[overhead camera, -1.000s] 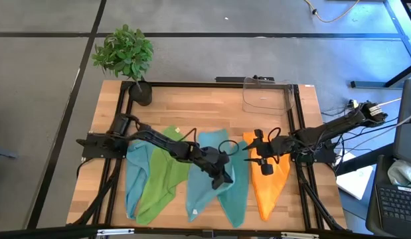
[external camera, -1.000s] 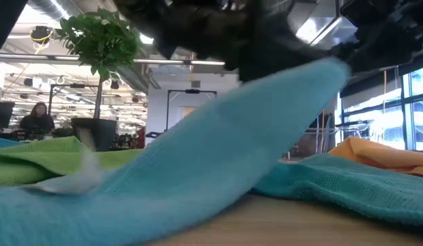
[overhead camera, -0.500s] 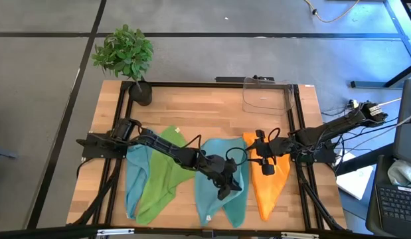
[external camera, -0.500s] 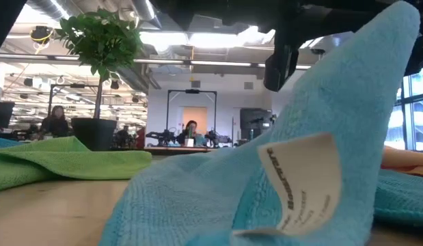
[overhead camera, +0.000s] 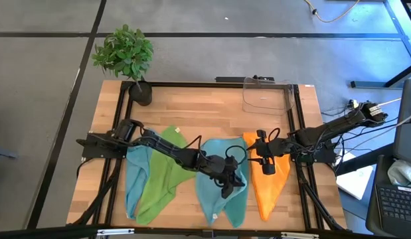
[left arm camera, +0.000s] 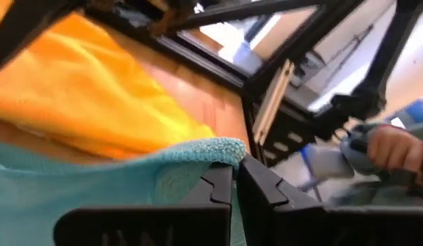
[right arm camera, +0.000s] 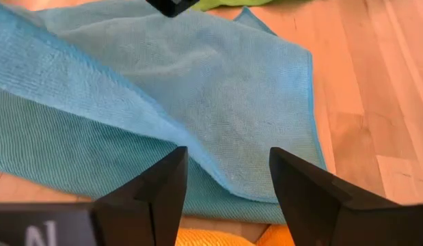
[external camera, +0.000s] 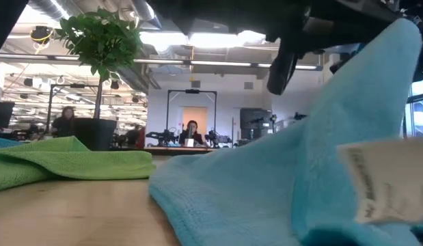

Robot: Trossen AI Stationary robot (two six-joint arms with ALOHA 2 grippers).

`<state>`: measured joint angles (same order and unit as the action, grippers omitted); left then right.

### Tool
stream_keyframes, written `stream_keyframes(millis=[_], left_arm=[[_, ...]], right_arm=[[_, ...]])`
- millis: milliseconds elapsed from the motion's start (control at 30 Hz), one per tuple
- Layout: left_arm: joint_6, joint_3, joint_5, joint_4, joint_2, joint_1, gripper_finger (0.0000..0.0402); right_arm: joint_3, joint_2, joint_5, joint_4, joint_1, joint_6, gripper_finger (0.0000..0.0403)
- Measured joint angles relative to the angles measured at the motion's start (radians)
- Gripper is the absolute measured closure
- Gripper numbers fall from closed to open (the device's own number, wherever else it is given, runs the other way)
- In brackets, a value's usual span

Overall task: Fold microfiber towels
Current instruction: Fold the right light blue microfiber towel

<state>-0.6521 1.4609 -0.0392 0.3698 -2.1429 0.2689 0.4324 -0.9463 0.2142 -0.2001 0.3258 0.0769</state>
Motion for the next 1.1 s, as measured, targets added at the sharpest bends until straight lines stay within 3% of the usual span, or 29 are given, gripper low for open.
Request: stream_keyframes(millis=[267,433,600,667,767,933,1033,1100], left_arm=[[-0.015,0.000,0.006,0.116,-0.054,0.002,0.0348],[0.032,-0.003,-0.148,0.101,-0.011,-0.036,0.0317],[0.108,0.001,-0.150,-0.005,0.055,-0.059,0.0315],[0.113,-0.002,-0.163,-0.097,0.063,-0.064,0.0317],[0.142,0.000,-0.151,-0.398,0.136,-0.081,0.0317],[0.159,-0.004,0.215,-1.040,0.231,-0.078,0.0317],[0.121,-0.002,0.315,-1.154,0.246,-0.075,0.0317],[0.113,-0.029,0.291,-1.175,0.244,-0.083,0.0316]], right_arm=[[0.000,0.000,0.002,-0.005,0.000,-0.003,0.0194],[0.000,0.000,0.002,-0.006,0.000,-0.001,0.0194],[0.000,-0.001,-0.010,-0.008,0.000,0.001,0.0194],[0.000,0.000,-0.012,-0.007,0.000,0.001,0.0194],[0.000,-0.001,-0.014,-0.001,0.000,0.010,0.0194],[0.000,-0.001,-0.033,0.023,0.003,0.029,0.0194],[0.000,-0.001,-0.033,0.024,0.003,0.031,0.0194],[0.000,-0.005,-0.033,0.039,0.003,0.030,0.0194]])
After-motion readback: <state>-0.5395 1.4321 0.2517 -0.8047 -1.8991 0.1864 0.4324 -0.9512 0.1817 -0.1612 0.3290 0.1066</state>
